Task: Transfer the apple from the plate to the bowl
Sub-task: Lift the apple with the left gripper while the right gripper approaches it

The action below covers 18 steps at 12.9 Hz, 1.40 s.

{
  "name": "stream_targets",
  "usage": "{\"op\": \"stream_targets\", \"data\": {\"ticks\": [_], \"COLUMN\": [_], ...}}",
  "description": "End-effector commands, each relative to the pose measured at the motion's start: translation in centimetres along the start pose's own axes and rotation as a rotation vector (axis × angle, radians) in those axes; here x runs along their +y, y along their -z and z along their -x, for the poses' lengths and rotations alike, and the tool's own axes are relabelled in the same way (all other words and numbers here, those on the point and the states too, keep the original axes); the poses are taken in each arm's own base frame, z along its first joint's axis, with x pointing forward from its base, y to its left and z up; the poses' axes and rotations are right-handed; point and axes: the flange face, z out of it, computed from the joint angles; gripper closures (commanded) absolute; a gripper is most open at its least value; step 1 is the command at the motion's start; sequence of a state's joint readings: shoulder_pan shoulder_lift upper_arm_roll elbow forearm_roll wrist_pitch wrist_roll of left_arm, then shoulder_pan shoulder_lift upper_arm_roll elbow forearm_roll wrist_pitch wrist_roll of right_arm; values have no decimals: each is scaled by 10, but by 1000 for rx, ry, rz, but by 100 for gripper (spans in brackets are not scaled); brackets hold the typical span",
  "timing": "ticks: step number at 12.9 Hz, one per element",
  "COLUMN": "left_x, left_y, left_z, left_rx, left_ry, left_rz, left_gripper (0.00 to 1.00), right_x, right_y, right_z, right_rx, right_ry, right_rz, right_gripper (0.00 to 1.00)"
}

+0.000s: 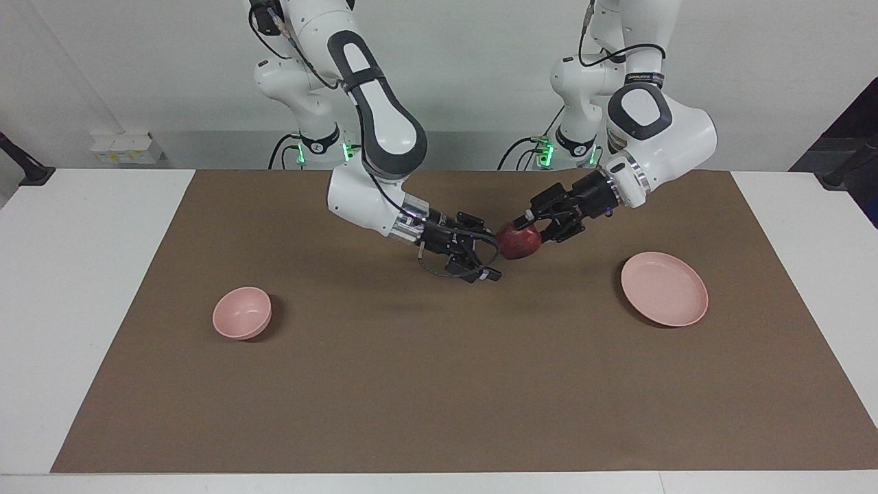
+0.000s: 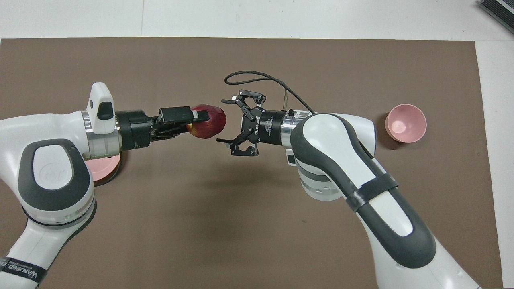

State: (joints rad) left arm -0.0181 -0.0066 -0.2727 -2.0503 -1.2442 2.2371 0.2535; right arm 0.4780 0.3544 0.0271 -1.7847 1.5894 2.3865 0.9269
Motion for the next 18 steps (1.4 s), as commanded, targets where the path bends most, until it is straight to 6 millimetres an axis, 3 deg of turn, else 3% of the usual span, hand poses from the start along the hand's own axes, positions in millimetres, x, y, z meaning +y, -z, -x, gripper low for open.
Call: {"op": "stream_targets", "data": {"ticks": [1,6,7,8,9,12,13,15,18], "left_x": [8,6,6,7,8,9,9,13,17], "left_y": [-25,-40,-41,-42,-43,-45,-45,-49,-45], "left_z": [-1,9,10,11,12,13,13,17,20], "left_rx": [34,9,5,-2,-5,-10,-10,-17,-21], "left_ry": [8,11,11,16,18,28,29,25,-9], "left_rz": [-12,-22,-21,-20,-19,-23,-23,-25,-53], "left_gripper": [100,100,100,100,100,96,75,0,0], "right_x": [2,-3,-1,0,0,0,0,0,0], "right_y": [1,11,9,8,9,9,9,9,9], "right_z": [4,13,14,14,15,15,15,15,14], "right_rx": [-31,-47,-42,-37,-34,-29,-29,-27,-12], "right_ry": [21,26,29,35,38,40,40,35,35], "right_rz": [0,-1,-1,1,0,3,3,5,18], "right_gripper": [0,0,34,87,100,100,100,100,100]}}
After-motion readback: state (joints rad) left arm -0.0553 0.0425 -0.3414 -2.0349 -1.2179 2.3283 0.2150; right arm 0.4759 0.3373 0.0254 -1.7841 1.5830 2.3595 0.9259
